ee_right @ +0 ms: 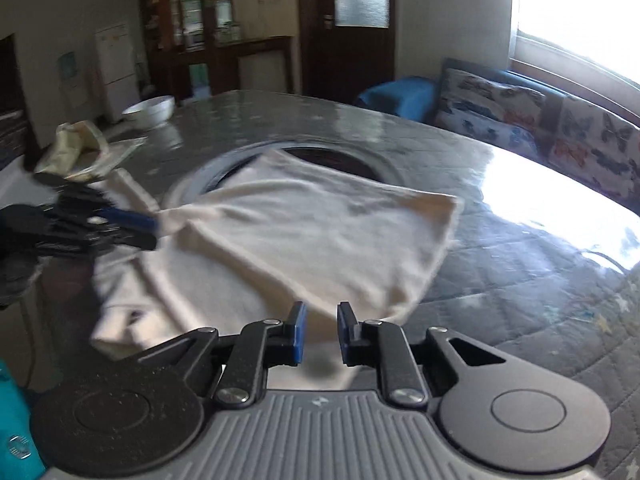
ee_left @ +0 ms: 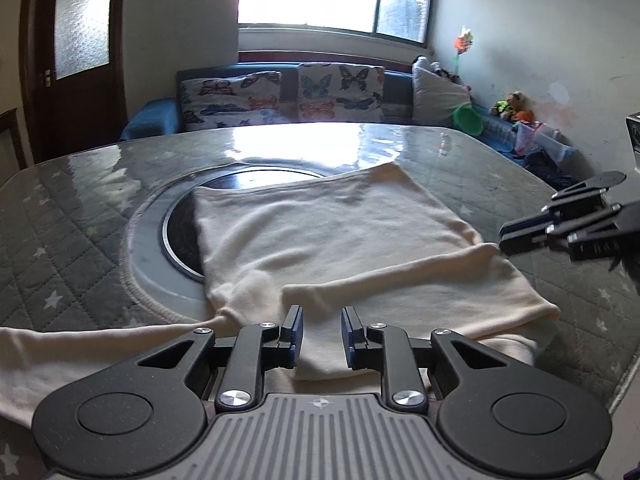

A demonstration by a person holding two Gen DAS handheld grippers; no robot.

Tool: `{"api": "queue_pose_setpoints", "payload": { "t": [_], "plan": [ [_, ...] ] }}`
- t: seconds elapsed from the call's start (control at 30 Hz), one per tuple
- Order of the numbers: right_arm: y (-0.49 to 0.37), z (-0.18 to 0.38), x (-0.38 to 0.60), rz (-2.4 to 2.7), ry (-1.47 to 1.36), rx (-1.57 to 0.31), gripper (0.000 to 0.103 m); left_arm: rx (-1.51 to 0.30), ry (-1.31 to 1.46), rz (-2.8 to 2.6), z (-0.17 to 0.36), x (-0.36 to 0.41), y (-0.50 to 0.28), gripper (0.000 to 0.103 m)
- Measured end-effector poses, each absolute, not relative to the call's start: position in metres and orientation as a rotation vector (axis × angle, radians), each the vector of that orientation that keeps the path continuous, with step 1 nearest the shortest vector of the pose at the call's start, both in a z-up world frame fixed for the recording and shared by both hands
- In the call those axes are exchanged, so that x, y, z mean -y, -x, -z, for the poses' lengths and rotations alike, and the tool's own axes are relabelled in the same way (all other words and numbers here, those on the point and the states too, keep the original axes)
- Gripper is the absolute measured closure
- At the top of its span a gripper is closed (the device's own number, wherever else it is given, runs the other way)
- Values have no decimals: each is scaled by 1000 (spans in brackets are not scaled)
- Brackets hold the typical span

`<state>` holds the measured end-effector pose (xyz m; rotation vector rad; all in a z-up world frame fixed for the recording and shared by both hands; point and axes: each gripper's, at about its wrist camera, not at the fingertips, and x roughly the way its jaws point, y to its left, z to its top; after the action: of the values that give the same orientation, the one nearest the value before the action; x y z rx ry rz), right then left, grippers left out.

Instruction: Fold clothes

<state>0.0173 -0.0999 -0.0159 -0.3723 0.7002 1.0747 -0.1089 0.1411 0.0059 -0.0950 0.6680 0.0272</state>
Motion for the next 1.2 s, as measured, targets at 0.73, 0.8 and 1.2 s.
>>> {"api": "queue_pose_setpoints", "payload": {
  "t": [0.73, 0.8, 1.2],
  "plan": [
    [18, 25, 52, -1135, 408, -716, 69, -661, 172, -264, 1, -194, 164, 62],
    [20, 22, 34, -1169, 412, -704, 69, -654, 178, -314, 0, -204, 171, 61],
    [14, 35, -50, -1281, 447, -690, 69, -633, 246, -632, -3, -274, 207, 53]
  ]
}}
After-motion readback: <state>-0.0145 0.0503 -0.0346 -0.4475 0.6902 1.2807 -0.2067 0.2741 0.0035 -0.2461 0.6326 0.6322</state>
